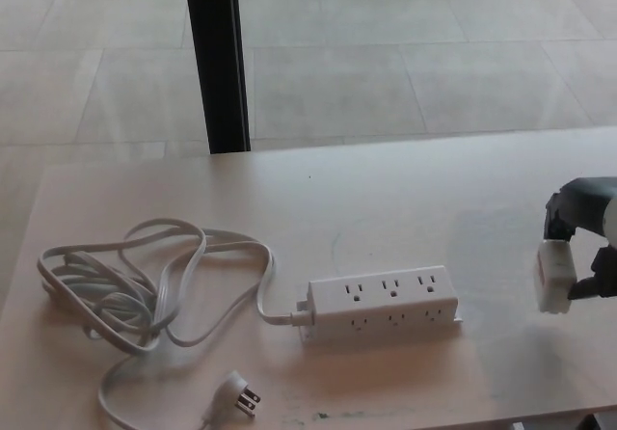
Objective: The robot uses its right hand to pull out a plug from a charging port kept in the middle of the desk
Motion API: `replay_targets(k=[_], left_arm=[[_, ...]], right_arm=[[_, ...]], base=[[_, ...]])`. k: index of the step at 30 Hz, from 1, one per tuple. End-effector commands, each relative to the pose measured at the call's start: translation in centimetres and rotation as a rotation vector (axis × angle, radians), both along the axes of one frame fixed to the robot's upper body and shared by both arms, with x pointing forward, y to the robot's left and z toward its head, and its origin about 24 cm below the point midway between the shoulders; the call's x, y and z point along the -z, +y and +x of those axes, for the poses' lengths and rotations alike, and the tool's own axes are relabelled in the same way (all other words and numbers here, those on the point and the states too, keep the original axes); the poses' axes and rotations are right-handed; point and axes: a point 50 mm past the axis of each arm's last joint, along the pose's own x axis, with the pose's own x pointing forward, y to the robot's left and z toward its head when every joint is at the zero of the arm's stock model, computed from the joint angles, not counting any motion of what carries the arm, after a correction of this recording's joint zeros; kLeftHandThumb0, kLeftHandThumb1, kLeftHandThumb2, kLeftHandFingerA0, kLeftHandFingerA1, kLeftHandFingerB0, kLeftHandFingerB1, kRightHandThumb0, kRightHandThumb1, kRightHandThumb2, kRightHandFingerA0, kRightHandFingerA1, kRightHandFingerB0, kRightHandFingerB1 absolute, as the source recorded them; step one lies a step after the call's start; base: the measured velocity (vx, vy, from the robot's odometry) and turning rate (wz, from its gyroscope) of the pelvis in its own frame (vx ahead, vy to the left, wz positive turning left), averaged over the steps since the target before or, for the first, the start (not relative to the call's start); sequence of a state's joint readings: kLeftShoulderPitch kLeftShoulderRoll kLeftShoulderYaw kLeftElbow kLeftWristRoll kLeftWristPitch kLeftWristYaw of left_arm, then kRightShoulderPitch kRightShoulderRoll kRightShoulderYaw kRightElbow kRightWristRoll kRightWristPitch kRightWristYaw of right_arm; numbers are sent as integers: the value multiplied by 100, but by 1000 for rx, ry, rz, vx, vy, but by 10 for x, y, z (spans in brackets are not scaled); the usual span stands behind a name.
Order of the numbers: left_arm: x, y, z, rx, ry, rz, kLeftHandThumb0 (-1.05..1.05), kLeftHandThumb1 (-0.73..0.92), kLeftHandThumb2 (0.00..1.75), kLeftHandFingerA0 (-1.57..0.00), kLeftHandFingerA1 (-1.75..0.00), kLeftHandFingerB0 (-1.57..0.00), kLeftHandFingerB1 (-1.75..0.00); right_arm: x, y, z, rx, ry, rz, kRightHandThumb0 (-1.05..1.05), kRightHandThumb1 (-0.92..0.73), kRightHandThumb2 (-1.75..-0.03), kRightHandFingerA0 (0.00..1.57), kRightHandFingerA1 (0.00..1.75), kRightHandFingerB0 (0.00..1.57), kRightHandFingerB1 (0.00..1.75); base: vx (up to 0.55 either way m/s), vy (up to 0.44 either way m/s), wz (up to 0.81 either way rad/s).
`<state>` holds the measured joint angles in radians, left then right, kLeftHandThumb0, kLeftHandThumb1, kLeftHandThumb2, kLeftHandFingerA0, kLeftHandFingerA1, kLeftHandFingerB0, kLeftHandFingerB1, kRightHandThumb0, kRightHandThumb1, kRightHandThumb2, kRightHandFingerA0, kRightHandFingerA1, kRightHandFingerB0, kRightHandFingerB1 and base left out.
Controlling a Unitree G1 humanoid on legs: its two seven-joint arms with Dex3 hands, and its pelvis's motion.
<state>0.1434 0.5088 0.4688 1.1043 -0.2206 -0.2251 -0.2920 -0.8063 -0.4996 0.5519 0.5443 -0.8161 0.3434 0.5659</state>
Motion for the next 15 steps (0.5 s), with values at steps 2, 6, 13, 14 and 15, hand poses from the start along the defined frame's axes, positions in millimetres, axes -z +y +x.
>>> replay_targets(k=[2, 6, 13, 14, 15], left_arm=[[-3, 1, 1, -5, -26, 6, -84, 92, 82, -57, -49, -21, -35], [-3, 2, 0, -7, -23, 1, -83, 92, 81, -57, -48, -21, -34], [-2, 1, 0, -3, -13, 7, -84, 92, 82, -58, -48, -23, -35], [-1, 1, -1, -6, -11, 7, -84, 92, 82, -58, -48, -23, -35], [-1, 1, -1, -4, -12, 1, -82, 92, 82, -57, -48, -22, -34]], right_arm=[[24, 8, -3, -20, 38, -26, -45, -72, -65, 78, 148, 75, 59], [33, 14, -3, -28, 55, -23, -44, -73, -67, 74, 155, 54, 65], [19, 8, -2, 4, 92, 0, -95, -43, -90, 90, 135, 0, 9], [20, 9, -2, 2, 95, 0, -95, -43, -90, 90, 135, 0, 9], [18, 7, -2, -4, 105, -9, -105, -45, -77, 83, 136, 0, 3]], base=[[0, 0, 0], [0, 0, 0], [0, 0, 0], [0, 0, 0], [0, 0, 0]])
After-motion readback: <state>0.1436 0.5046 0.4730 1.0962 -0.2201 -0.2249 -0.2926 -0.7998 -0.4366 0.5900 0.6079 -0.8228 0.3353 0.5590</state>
